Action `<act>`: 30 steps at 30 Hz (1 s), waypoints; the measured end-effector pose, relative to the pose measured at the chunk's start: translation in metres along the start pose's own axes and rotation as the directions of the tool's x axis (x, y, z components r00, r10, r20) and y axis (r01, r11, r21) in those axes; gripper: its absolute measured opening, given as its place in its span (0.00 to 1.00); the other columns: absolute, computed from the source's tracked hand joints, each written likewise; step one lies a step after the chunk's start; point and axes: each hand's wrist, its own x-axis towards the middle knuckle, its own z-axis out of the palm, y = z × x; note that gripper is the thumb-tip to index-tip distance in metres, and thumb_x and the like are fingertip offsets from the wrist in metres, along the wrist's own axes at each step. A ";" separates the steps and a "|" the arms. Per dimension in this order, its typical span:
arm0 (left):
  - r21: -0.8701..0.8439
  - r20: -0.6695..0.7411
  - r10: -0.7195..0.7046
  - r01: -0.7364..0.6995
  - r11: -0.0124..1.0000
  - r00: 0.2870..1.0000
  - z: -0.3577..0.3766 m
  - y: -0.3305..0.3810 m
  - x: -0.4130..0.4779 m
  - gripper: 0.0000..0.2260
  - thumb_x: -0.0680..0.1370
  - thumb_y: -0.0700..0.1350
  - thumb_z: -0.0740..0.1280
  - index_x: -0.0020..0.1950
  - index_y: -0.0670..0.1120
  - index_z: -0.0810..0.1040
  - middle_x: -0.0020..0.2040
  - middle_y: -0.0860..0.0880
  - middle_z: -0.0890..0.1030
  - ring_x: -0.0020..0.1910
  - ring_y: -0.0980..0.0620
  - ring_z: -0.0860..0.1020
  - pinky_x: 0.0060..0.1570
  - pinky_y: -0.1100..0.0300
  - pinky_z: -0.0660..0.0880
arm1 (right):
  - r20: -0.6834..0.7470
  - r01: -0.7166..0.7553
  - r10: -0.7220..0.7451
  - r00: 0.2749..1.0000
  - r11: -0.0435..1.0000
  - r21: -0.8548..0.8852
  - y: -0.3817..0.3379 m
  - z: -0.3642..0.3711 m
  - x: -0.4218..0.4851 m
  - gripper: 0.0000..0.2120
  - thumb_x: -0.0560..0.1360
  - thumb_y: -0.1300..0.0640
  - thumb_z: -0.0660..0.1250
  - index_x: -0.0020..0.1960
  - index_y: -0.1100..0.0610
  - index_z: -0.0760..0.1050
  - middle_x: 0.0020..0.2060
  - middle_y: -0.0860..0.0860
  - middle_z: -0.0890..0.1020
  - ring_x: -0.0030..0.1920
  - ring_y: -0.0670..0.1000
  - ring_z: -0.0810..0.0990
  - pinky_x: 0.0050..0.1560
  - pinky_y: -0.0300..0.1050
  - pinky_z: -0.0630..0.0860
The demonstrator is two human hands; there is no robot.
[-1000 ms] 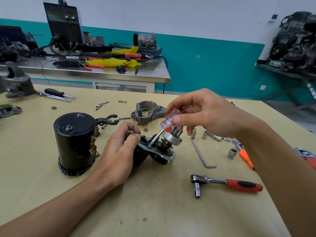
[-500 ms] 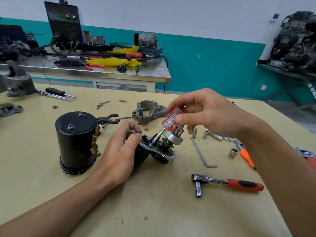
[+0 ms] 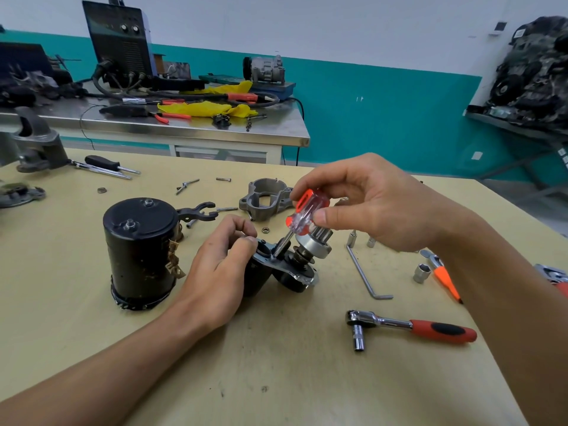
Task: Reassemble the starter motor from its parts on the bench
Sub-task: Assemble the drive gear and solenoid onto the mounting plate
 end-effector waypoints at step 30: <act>0.029 -0.015 0.039 -0.038 0.999 0.999 0.001 -0.004 0.001 0.05 0.74 0.52 0.57 0.45 0.58 0.73 0.35 0.59 0.73 0.35 0.59 0.69 0.37 0.59 0.66 | -0.397 -0.261 0.047 0.917 0.822 -0.506 -0.004 0.052 0.013 0.18 0.82 0.39 0.50 0.50 0.50 0.71 0.40 0.47 0.77 0.40 0.48 0.75 0.39 0.51 0.75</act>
